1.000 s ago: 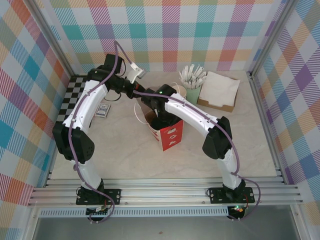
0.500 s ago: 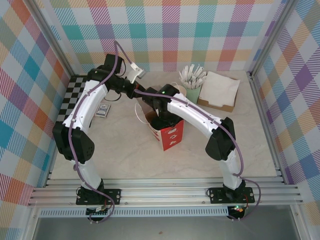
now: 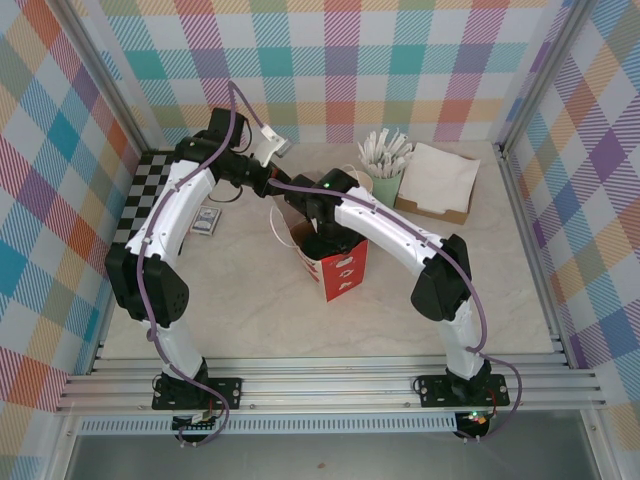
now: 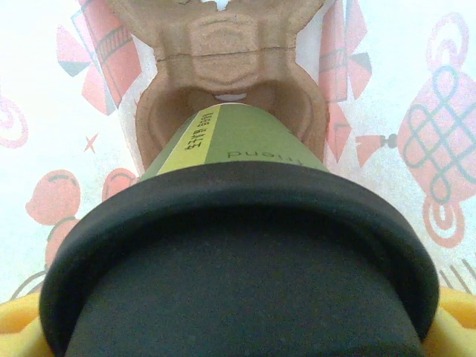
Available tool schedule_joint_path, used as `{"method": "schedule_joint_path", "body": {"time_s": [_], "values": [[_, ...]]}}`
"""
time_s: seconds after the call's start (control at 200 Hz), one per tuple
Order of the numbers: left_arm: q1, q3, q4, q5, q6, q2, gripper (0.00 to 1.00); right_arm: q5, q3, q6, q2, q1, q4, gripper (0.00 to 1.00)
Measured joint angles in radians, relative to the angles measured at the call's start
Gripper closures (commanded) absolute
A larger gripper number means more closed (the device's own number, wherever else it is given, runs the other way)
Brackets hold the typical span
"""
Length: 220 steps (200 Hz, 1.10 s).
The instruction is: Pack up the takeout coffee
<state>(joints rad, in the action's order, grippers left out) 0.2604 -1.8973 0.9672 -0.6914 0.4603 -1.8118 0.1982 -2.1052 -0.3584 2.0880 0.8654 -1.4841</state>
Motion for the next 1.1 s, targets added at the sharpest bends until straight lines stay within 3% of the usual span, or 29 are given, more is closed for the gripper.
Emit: {"method": "schedule_joint_path", "body": {"time_s": [1.1], "values": [[0.000, 0.000, 0.002, -0.007, 0.000, 0.000, 1.00, 0.021, 0.122, -0.005, -0.043, -0.003, 0.080, 0.43]]}}
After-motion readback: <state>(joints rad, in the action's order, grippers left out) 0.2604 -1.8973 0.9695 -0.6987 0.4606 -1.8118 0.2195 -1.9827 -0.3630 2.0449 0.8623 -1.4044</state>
